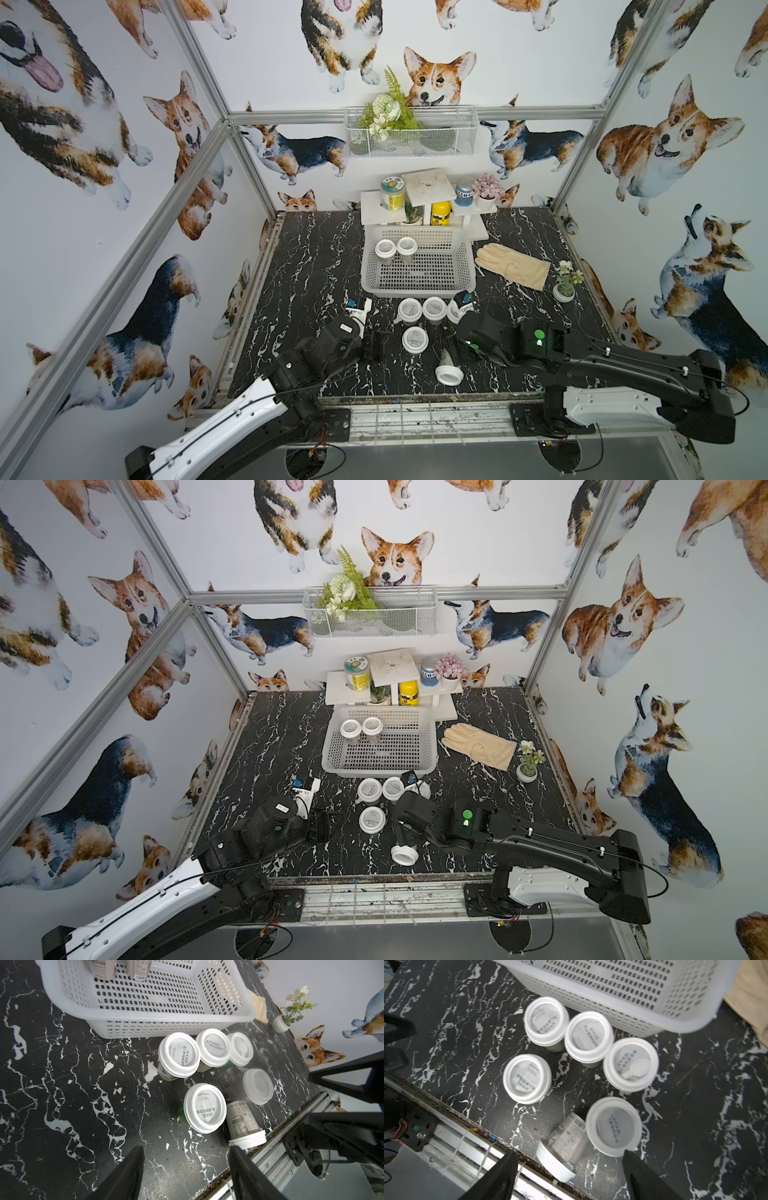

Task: Put the yogurt in the basket
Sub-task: Pick up the yogurt from the center of the board.

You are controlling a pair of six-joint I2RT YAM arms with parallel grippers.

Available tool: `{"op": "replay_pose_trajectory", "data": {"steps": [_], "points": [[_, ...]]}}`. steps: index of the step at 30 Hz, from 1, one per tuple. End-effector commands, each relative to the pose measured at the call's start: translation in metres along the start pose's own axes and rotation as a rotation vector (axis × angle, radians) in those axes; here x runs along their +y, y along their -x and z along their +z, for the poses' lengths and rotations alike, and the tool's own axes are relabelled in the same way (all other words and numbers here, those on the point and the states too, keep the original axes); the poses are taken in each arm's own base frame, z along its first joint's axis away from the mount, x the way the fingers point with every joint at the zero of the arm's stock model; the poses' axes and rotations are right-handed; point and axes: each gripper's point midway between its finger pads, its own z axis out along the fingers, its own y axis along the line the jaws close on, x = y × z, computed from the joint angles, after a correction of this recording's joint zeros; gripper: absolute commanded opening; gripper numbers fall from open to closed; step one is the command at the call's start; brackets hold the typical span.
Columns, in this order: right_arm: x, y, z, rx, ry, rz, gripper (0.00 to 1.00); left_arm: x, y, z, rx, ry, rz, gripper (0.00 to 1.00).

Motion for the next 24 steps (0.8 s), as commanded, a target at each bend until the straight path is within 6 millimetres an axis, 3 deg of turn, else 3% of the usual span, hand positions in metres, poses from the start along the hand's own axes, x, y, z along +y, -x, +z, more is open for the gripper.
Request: {"op": "replay_pose_trajectory", "data": {"steps": [1,7,16,24], "points": [[-0.025,-0.019,0.003,0.04,-0.069,0.051,0.86,-0.006,0.004,0.004,-0.01,-0.029,0.006,0.7],[-0.036,-0.025,0.017,0.068,-0.078,0.08,0.87,-0.006,0.001,0.005,-0.005,-0.03,0.008,0.7],[-0.036,-0.018,0.038,0.107,-0.06,0.07,0.83,-0.006,-0.004,0.011,0.02,-0.032,0.01,0.71],[-0.038,-0.029,0.055,0.161,-0.083,0.054,0.84,-0.006,-0.005,0.014,0.035,-0.033,0.014,0.71]]}}
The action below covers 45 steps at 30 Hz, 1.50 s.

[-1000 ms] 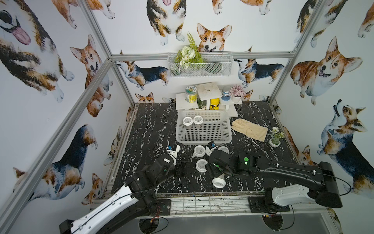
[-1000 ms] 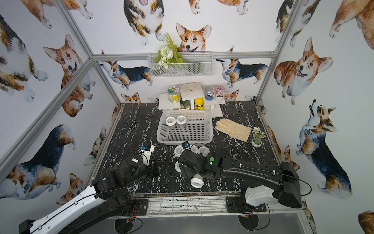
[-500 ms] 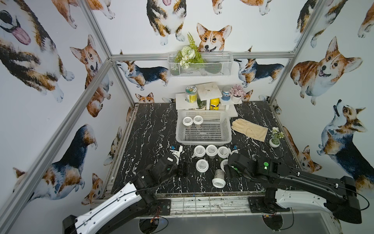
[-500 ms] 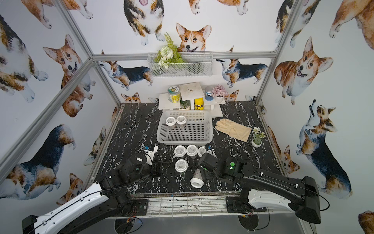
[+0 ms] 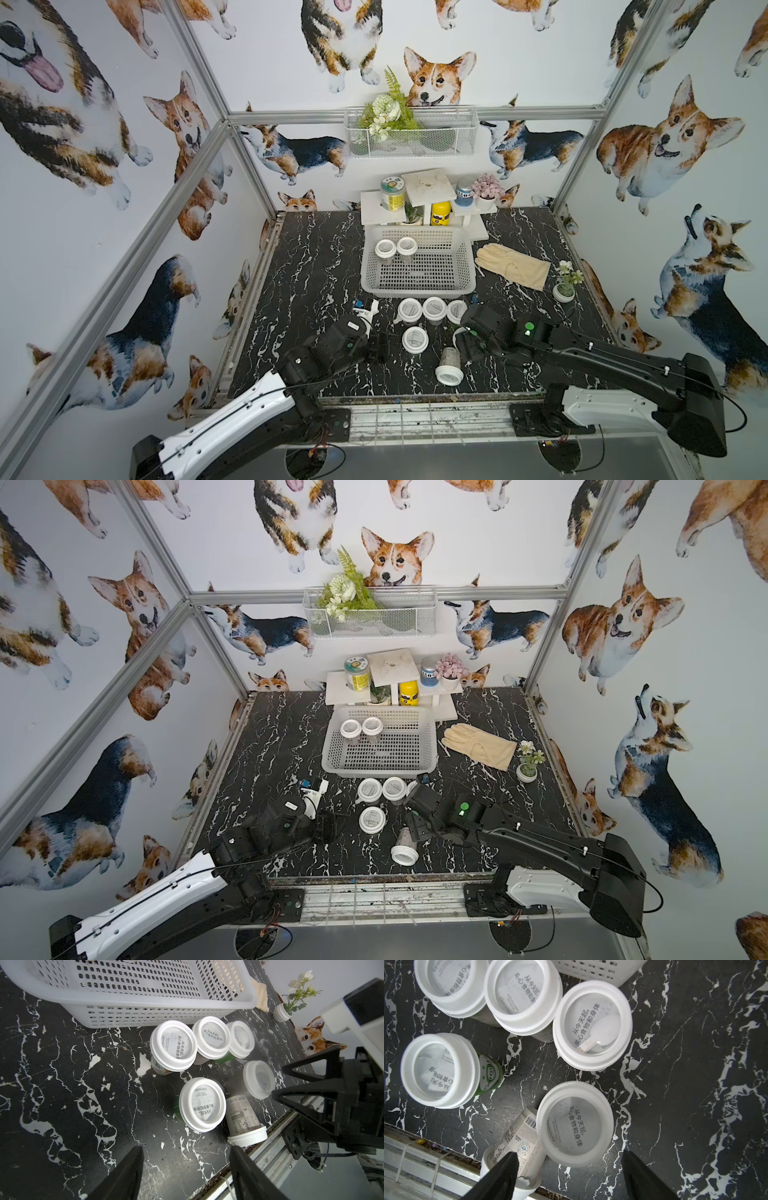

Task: Put the yogurt in the basket
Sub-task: Pick up the yogurt from the center of the board.

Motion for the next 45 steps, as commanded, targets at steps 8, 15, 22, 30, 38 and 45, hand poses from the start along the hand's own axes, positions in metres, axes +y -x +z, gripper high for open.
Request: {"op": "replay_pose_trajectory", "data": {"steps": [8,15,22,30,38,45], "points": [[-0.002,0.001,0.013,0.019,-0.039,-0.032,0.83,-0.003,0.001,0.003,0.004,-0.013,0.017,0.71],[-0.002,0.003,0.017,0.022,-0.041,-0.035,0.78,-0.003,-0.001,0.005,0.013,-0.011,0.019,0.71],[-0.002,0.006,0.018,0.021,-0.04,-0.037,0.66,-0.003,-0.001,0.006,0.02,-0.01,0.022,0.71],[-0.003,0.007,0.014,0.032,-0.045,-0.034,0.56,-0.003,-0.002,0.008,0.028,-0.008,0.026,0.71],[-0.005,0.008,-0.01,0.022,-0.023,-0.003,0.55,-0.003,-0.003,0.01,0.037,-0.007,0.029,0.71],[-0.006,0.009,-0.029,0.015,0.009,0.023,0.54,-0.003,-0.003,0.009,0.033,-0.008,0.027,0.71]]}}
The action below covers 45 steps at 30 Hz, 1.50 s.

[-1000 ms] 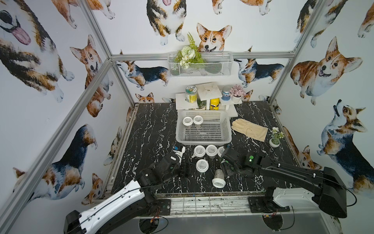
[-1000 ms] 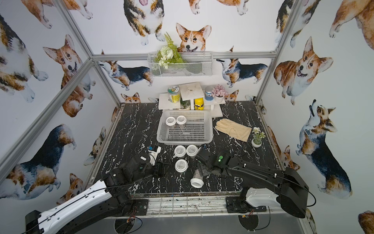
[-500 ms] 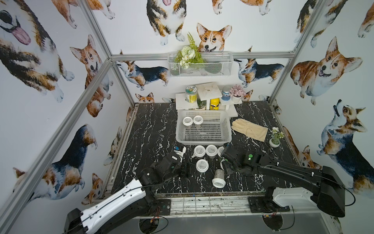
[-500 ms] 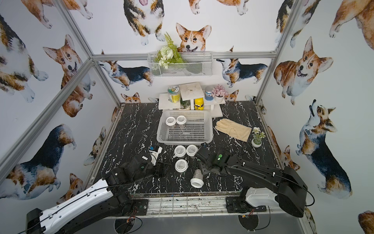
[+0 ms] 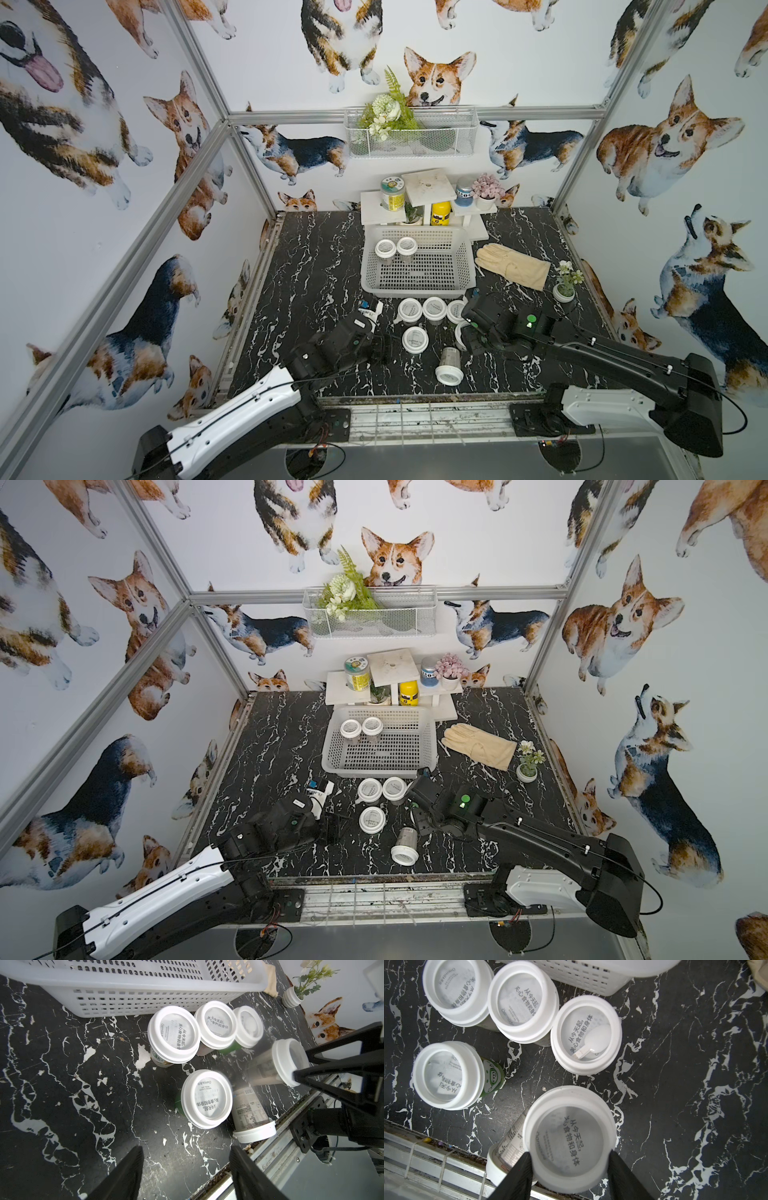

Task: Put the yogurt in the basket
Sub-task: Pick up the yogurt from the center of the board, then place the yogurt in the basket.

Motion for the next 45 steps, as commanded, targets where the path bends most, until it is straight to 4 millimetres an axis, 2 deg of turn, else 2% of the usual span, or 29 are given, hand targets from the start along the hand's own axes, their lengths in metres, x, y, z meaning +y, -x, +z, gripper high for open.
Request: {"op": "replay_pose_trajectory", "data": {"steps": [1,5,12,19,31,37,45], "points": [[-0.002,-0.002,-0.011,0.011,0.007,0.015,0.54,-0.005,0.006,-0.001,-0.02,-0.022,0.007,0.71],[0.0,0.004,-0.022,-0.002,0.02,0.017,0.54,-0.005,0.005,-0.001,-0.02,-0.022,0.004,0.71],[0.013,0.027,-0.039,-0.044,0.049,-0.01,0.55,-0.005,0.005,-0.001,-0.019,-0.022,0.005,0.71],[0.027,0.056,-0.039,-0.046,0.056,-0.027,0.55,-0.005,0.005,-0.001,-0.02,-0.024,0.005,0.71],[0.033,0.131,-0.045,-0.101,0.048,-0.05,0.55,-0.006,0.005,0.0,-0.017,-0.029,0.01,0.71],[0.017,0.174,-0.043,-0.153,-0.002,-0.043,0.55,-0.006,0.005,0.0,-0.017,-0.033,0.01,0.71],[0.007,0.224,-0.015,-0.207,-0.025,-0.045,0.55,-0.007,0.003,0.002,-0.008,-0.034,0.015,0.71]]}}
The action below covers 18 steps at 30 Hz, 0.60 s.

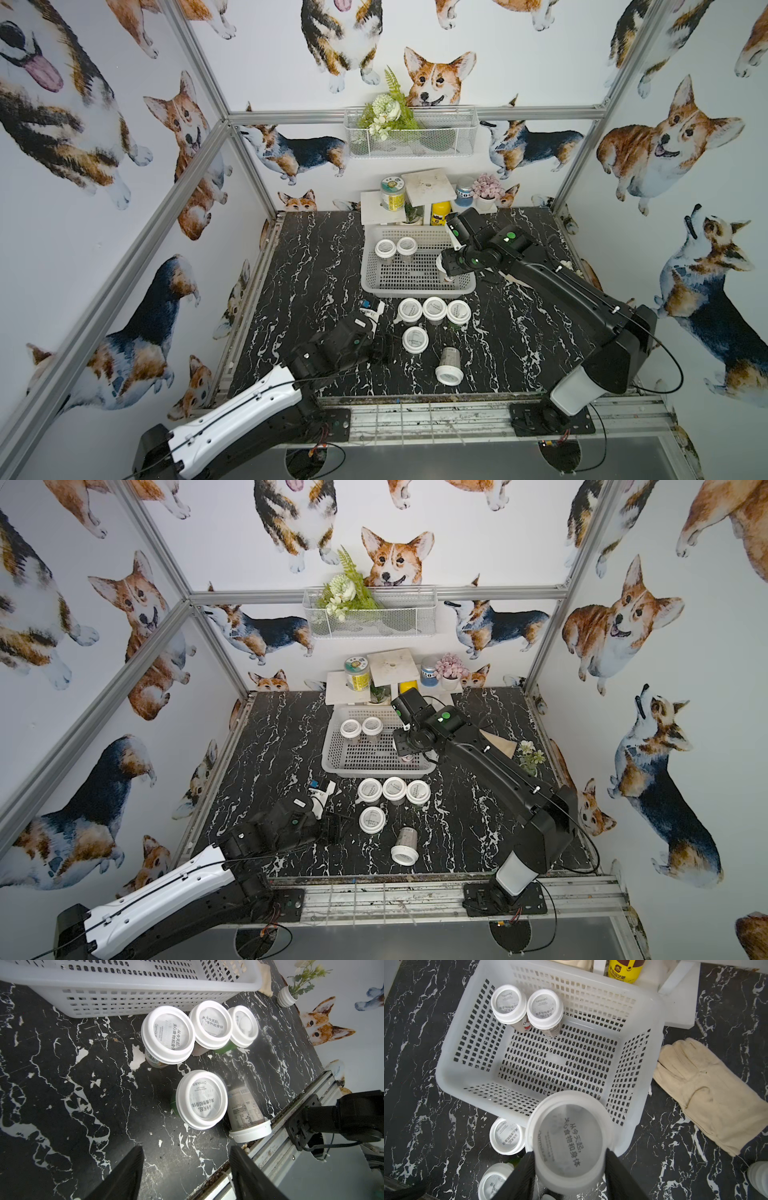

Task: Put the yogurt in the basket
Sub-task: Place the yogurt in the basket.

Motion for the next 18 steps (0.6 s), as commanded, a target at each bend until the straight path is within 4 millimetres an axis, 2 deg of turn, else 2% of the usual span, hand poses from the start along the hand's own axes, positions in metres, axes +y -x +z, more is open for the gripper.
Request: {"op": "replay_pose_trajectory", "data": {"steps": [1,9,18], "points": [[0.003,0.026,0.012,-0.07,0.008,-0.031,0.55,-0.002,0.003,0.0,-0.013,-0.012,0.011,0.71],[0.003,0.059,0.054,-0.126,-0.019,-0.036,0.54,-0.002,0.002,0.002,-0.006,-0.011,0.013,0.71],[-0.009,0.073,0.098,-0.155,-0.049,-0.021,0.54,-0.004,0.003,-0.001,-0.02,-0.023,0.017,0.7]]}}
